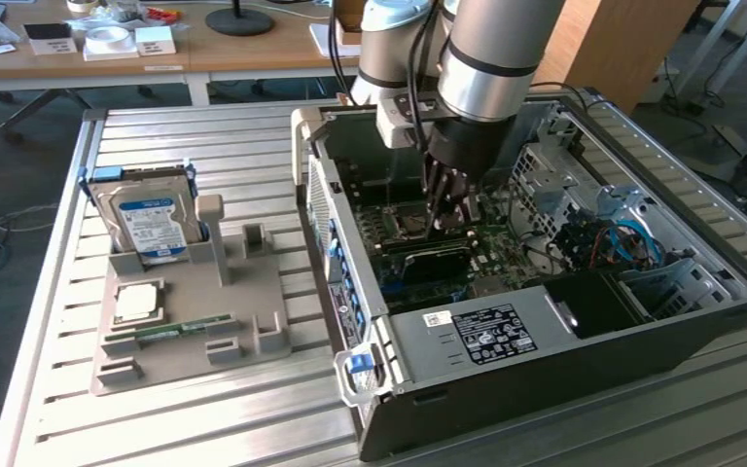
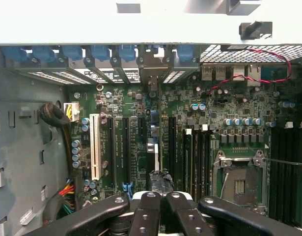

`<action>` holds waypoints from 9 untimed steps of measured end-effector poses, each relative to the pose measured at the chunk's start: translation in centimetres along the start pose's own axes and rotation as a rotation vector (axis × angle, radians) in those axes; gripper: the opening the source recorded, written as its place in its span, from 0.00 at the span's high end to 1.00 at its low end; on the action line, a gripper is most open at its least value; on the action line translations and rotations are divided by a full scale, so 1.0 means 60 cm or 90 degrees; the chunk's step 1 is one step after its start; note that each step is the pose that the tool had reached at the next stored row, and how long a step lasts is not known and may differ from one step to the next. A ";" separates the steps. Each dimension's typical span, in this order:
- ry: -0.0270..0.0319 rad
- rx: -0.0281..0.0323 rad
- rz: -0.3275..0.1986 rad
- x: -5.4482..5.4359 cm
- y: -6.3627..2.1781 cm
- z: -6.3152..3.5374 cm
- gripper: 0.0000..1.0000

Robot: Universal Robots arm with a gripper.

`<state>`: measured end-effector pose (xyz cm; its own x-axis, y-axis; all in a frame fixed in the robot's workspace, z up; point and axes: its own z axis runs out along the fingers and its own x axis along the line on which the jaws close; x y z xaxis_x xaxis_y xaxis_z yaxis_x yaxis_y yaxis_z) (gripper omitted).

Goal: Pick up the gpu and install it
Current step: 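Press down on the gpu until it lock into place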

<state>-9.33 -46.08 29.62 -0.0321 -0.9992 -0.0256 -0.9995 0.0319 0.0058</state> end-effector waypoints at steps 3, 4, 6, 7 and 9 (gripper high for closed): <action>-0.0001 0.0001 0.000 0.000 0.000 0.003 0.89; 0.0000 0.0000 0.000 0.000 0.000 0.005 0.89; 0.0000 0.0000 0.000 0.000 0.000 0.009 0.89; 0.0000 0.0000 0.000 0.000 0.000 0.011 0.89; 0.0000 0.0000 0.000 0.000 0.000 0.013 0.89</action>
<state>-9.34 -46.08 28.81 -0.0320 -0.9992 -0.0256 -0.9995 0.0319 0.0058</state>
